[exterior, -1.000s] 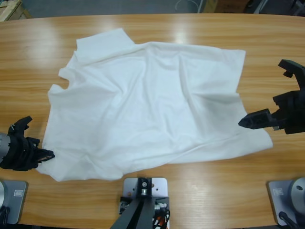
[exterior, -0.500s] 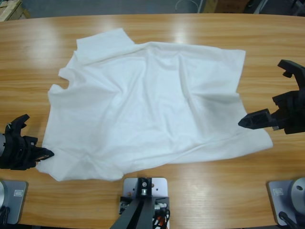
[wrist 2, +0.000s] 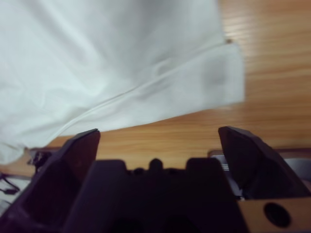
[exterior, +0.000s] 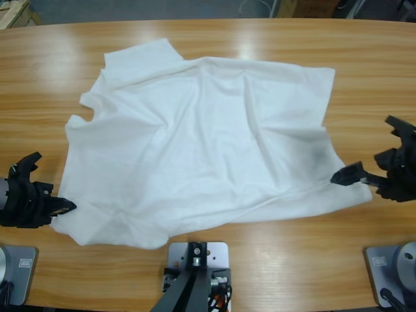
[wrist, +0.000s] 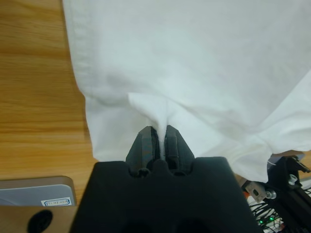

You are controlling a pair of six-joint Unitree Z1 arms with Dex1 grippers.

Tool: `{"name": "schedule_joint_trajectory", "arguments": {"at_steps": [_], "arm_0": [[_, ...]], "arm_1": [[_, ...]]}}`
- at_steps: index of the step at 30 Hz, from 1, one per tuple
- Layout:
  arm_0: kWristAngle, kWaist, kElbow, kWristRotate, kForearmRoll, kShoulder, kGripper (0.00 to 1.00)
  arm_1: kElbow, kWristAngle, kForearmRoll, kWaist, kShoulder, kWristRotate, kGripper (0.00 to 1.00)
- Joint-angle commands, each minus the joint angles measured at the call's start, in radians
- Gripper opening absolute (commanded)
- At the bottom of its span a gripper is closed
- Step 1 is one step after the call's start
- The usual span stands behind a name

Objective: Fold clothes

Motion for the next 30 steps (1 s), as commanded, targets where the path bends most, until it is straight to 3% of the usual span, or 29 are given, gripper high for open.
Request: {"name": "schedule_joint_trajectory", "arguments": {"at_steps": [1, 8, 21, 30], "arm_0": [[0.004, -0.011, -0.001, 0.016, -0.028, 0.015, 0.0], [0.001, -0.011, -0.005, 0.022, -0.039, 0.017, 0.0], [0.001, -0.011, -0.014, 0.028, -0.049, 0.037, 0.0], [0.001, -0.011, -0.016, 0.033, -0.06, 0.057, 0.0]], "arm_1": [[0.089, -0.054, -0.074, -0.067, -0.092, 0.074, 0.987], [0.146, -0.021, -0.218, -0.084, 0.013, 0.096, 0.977], [0.144, -0.057, -0.23, -0.085, 0.141, 0.133, 0.977], [0.137, -0.11, -0.228, -0.114, 0.122, 0.145, 0.977]]}}
